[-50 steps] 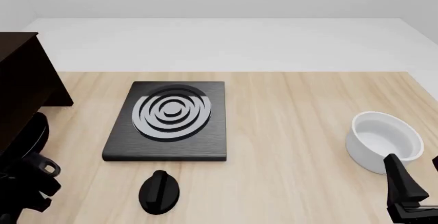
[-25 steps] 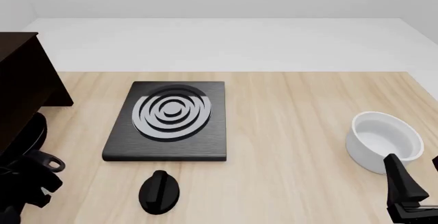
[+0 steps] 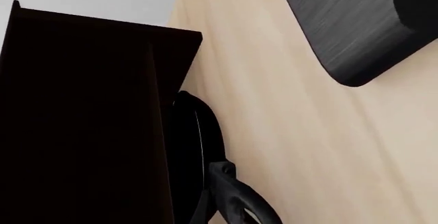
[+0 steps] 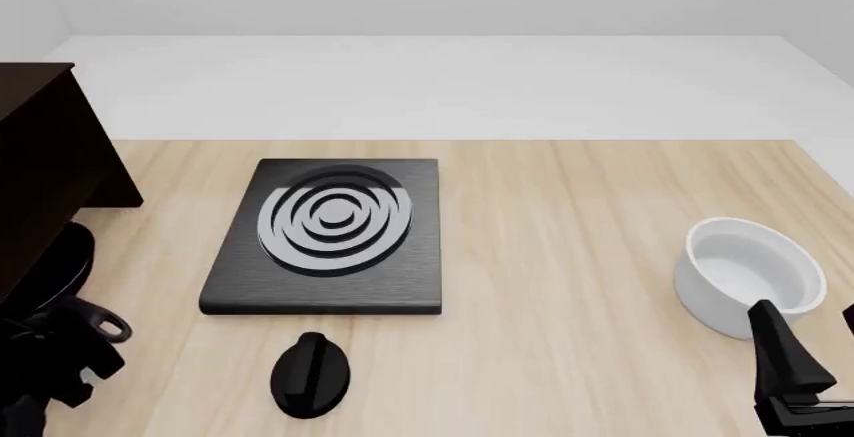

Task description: Put the frying pan under the cabinet shelf.

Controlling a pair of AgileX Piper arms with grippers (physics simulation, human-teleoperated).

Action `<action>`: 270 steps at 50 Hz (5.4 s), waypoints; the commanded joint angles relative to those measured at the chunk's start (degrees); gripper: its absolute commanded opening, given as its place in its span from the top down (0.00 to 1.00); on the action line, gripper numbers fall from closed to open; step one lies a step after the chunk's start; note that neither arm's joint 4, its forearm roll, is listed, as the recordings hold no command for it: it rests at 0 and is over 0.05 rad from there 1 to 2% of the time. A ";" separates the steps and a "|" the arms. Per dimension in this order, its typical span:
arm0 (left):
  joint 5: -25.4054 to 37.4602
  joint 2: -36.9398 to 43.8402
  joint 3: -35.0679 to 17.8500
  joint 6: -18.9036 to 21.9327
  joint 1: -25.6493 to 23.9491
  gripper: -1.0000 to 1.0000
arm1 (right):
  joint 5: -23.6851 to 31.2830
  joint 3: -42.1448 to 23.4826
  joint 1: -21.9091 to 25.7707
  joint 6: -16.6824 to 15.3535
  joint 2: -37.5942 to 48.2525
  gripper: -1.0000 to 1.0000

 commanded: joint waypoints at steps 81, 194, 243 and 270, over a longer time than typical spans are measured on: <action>19.04 -8.48 -4.89 7.14 -4.00 0.00 | 0.00 0.00 0.00 0.02 0.01 0.00; 51.78 -48.40 -8.56 3.01 -12.61 0.00 | 0.00 0.00 0.00 0.00 -0.01 0.00; 47.40 -51.89 -8.50 -3.64 -22.47 0.00 | -0.01 0.00 0.01 0.00 -0.01 0.00; 40.03 -59.08 -9.84 -25.30 -36.92 0.00 | 0.00 0.00 -0.01 0.00 0.00 0.00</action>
